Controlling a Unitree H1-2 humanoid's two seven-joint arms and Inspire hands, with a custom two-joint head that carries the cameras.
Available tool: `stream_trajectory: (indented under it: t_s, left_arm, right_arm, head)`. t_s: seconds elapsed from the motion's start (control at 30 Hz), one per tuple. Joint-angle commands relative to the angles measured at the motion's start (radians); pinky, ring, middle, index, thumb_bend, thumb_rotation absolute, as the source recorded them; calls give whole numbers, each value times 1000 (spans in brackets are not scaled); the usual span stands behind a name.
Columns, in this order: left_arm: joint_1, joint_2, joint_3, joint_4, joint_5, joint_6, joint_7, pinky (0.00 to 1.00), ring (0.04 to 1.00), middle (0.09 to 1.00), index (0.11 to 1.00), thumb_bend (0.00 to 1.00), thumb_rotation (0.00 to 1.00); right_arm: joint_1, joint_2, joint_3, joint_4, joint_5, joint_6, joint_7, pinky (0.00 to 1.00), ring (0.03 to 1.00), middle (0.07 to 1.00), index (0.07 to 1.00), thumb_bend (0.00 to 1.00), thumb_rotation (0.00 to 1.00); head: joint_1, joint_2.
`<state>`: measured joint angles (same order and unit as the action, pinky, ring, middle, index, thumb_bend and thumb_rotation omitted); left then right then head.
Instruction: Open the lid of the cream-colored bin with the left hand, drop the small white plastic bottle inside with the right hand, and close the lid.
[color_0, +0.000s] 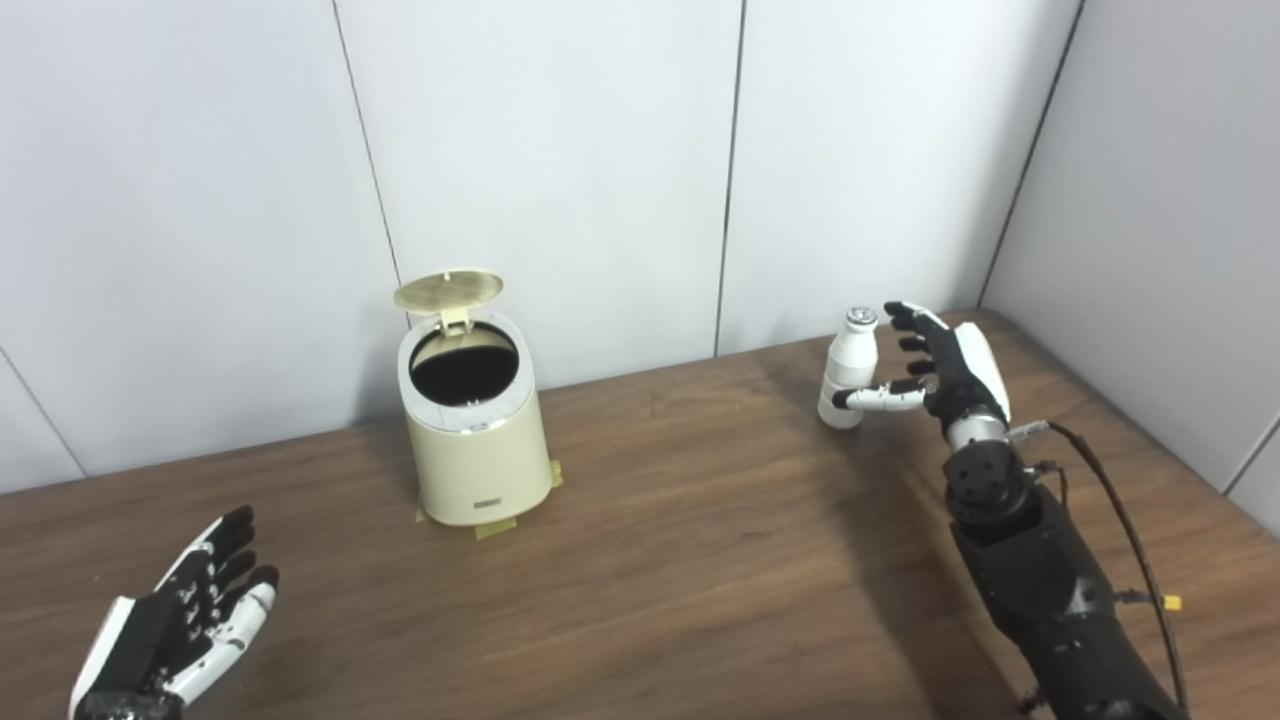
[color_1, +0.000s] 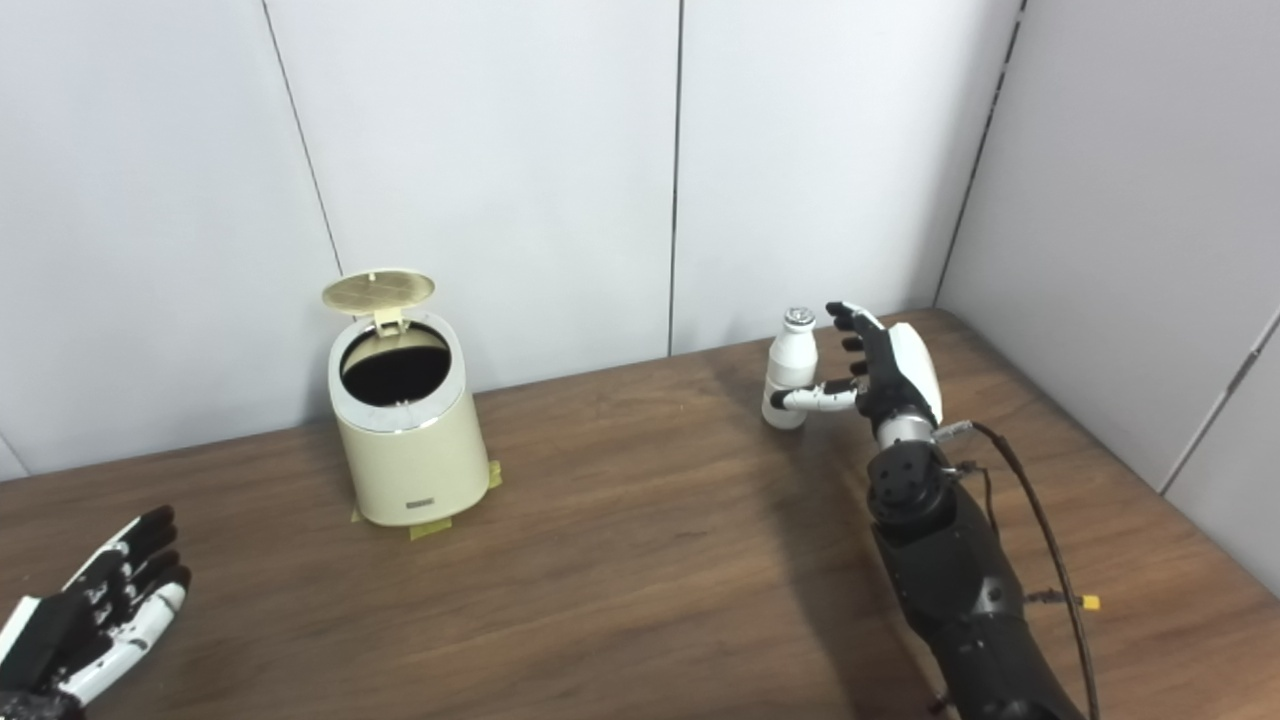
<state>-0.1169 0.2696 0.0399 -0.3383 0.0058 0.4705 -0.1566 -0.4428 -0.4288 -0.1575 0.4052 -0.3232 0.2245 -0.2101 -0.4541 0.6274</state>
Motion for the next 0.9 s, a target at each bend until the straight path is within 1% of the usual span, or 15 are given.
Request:
stream_trajectory:
  t_s: [0.0, 0.13, 0.2, 0.23, 0.27, 0.33, 0.37, 0.4, 0.47, 0.5, 0.6, 0.67, 0.73, 0.87]
  left_arm:
    - [-45, 10, 1, -41, 11, -2, 4, 889, 931, 948, 954, 200, 222]
    - [-48, 15, -3, -41, 23, -3, 4, 909, 939, 955, 951, 202, 212]
    - [-48, 17, -5, -43, 31, -2, 2, 934, 946, 953, 948, 203, 247]
    - [-48, 18, -6, -45, 35, -2, 1, 915, 940, 951, 949, 200, 239]
    - [-49, 18, -6, -45, 38, -1, 0, 918, 939, 946, 949, 199, 230]
    - [-49, 17, -7, -44, 43, -2, -3, 952, 952, 947, 952, 197, 207]
    - [-49, 16, -5, -44, 43, -2, -4, 952, 953, 947, 952, 196, 188]
    - [-49, 14, -3, -43, 40, -2, -5, 930, 948, 945, 954, 194, 135]
    - [-49, 14, -5, -40, 44, -3, -7, 924, 945, 944, 954, 196, 112]
    - [-49, 14, -6, -40, 46, -2, -7, 941, 951, 945, 953, 201, 134]
    - [-49, 12, -4, -36, 45, -2, -7, 959, 956, 946, 953, 206, 150]
    - [-50, 15, -8, -34, 49, -2, -6, 934, 944, 949, 960, 204, 120]
    - [-51, 16, -13, -36, 60, -2, -4, 954, 929, 937, 967, 213, 151]
    - [-51, 20, -17, -35, 62, -2, -11, 995, 943, 938, 975, 219, 217]
  right_arm:
    - [-50, -16, -7, -14, 5, -28, -27, 672, 787, 836, 831, 856, 65]
    - [-48, -10, -6, -2, 9, -31, -39, 645, 769, 836, 826, 846, 46]
    - [-46, -10, -2, 0, 8, -33, -42, 633, 761, 839, 822, 835, 41]
    - [-46, -9, -1, 1, 8, -34, -43, 633, 760, 838, 821, 832, 39]
    - [-46, -8, 0, 2, 10, -33, -44, 635, 758, 834, 818, 832, 36]
    - [-46, -4, -1, 3, 12, -35, -46, 641, 754, 827, 810, 827, 33]
    - [-46, -2, -1, 1, 13, -37, -48, 649, 754, 822, 805, 827, 31]
    - [-45, -2, 1, 0, 11, -41, -50, 665, 760, 818, 800, 823, 31]
    - [-45, -4, 7, 2, 7, -48, -51, 677, 766, 818, 796, 821, 33]
    - [-45, -4, 8, 5, 8, -52, -52, 686, 771, 818, 794, 819, 33]
    - [-48, -3, 11, 11, 9, -60, -58, 685, 768, 814, 787, 824, 31]
    - [-51, -3, 17, 13, 2, -58, -65, 666, 755, 805, 780, 829, 33]
    - [-53, -1, 22, 15, 1, -60, -69, 664, 750, 799, 774, 827, 27]
    - [-55, 0, 35, 19, -5, -69, -84, 669, 747, 789, 766, 833, 36]
  head:
    - [-1, 1]
    - [1, 2]
    - [1, 2]
    - [1, 2]
    - [2, 2]
    - [1, 3]
    - [1, 3]
    - [1, 3]
    - [3, 4]
    - [3, 4]
    - [2, 5]
    - [3, 6]
    - [3, 7]
    - [3, 7]
